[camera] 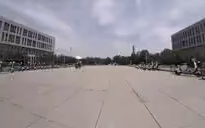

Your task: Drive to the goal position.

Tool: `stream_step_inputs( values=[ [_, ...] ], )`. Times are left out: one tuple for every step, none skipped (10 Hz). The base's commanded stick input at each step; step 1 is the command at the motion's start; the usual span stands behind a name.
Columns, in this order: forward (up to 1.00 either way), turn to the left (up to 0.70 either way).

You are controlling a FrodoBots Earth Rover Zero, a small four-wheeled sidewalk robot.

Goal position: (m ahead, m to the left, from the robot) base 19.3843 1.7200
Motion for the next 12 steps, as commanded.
stream_step_inputs(
  values=[
    [1.00, 0.00],
    [1.00, 0.00],
    [1.00, 0.00],
    [1.00, 0.00],
    [1.00, 0.00],
    [1.00, 0.00],
    [1.00, 0.00],
    [1.00, 0.00],
    [1.00, 0.00],
    [1.00, 0.00],
    [1.00, 0.00],
    [1.00, 0.00]
  ],
)
